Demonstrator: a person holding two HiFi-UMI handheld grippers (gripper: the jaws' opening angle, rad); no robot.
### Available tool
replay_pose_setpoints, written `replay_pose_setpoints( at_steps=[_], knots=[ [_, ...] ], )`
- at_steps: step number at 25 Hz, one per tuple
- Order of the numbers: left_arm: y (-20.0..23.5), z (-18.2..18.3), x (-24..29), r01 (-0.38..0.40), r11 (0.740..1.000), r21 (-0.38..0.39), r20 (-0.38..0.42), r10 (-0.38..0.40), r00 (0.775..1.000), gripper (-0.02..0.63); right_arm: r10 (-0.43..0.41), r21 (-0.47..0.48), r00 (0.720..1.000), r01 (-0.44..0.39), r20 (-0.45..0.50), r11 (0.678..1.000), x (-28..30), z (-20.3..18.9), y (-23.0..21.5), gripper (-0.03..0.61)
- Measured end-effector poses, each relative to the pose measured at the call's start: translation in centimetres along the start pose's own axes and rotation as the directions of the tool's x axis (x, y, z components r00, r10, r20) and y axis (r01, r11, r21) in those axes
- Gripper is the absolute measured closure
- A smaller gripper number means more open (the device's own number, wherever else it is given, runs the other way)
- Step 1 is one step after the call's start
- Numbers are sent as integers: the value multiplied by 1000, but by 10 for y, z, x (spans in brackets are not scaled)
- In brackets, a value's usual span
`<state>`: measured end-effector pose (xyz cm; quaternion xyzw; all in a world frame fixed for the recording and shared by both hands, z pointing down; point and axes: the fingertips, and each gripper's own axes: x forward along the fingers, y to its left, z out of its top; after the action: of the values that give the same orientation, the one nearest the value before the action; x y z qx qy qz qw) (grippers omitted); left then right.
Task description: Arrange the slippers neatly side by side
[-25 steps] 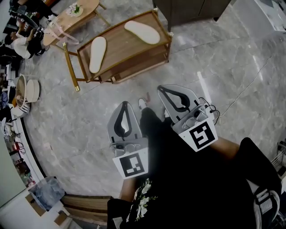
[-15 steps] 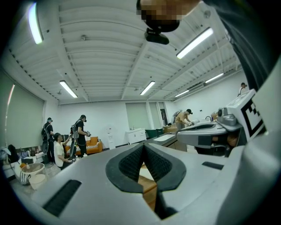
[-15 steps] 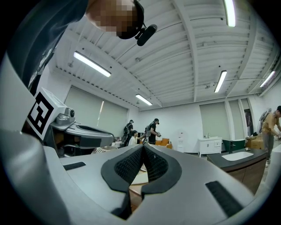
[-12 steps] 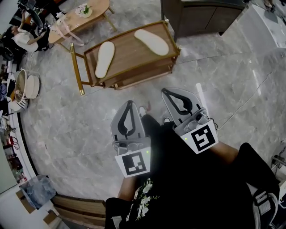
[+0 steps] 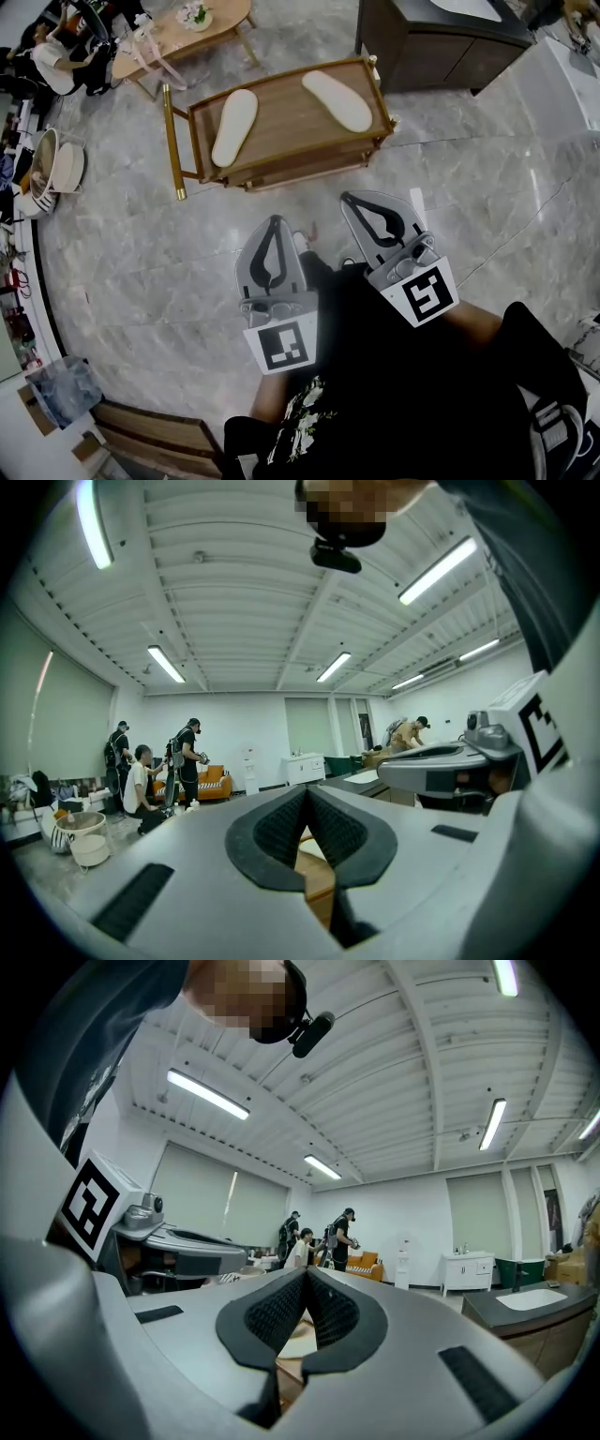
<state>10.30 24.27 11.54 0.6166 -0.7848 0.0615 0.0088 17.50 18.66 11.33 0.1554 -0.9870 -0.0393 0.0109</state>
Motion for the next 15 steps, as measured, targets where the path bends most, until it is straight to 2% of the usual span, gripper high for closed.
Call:
replay_pose_setpoints(
  at_steps=[8, 15],
  knots=[
    [35, 3, 20, 17, 1000, 4, -8, -17, 1000, 612, -1, 4, 1000, 1, 5, 1000, 41, 9, 6, 580],
    [56, 11, 43, 84, 996, 19, 0, -85, 996, 612, -56, 5, 998, 56, -12, 998, 68, 14, 3, 580]
  ],
)
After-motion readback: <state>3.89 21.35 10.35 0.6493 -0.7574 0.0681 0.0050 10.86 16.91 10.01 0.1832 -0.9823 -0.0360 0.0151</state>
